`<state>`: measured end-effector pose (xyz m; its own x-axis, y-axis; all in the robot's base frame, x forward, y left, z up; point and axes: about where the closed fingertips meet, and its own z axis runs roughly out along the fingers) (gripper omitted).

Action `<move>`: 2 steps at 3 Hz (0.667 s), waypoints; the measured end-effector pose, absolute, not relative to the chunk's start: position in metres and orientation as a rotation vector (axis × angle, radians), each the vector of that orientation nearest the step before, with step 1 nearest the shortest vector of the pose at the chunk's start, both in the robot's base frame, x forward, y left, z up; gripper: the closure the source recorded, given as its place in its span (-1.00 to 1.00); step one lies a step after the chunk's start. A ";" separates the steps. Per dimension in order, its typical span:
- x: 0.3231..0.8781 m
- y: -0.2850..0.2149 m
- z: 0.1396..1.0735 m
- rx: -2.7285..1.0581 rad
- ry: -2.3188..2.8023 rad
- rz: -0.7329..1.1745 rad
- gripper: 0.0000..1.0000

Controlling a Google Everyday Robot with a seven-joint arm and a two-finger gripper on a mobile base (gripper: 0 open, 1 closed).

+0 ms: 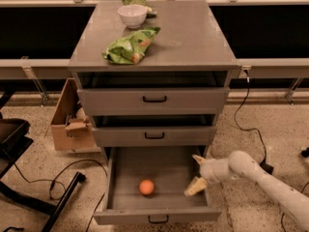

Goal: Pick orange from bottom drawer and place on counter

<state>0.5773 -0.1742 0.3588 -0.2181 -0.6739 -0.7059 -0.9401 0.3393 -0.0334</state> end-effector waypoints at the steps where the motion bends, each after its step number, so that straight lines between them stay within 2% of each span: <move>1: 0.600 -0.126 0.332 -1.394 1.847 0.627 -1.00; 2: 0.620 -0.074 0.295 -1.367 1.733 0.721 -1.00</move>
Offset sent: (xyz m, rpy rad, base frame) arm 0.0727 0.1582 -0.1117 0.3702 -0.1193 0.1391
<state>0.6203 -0.0737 0.2949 -0.0992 -0.5121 -0.8532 -0.9662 0.2546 -0.0405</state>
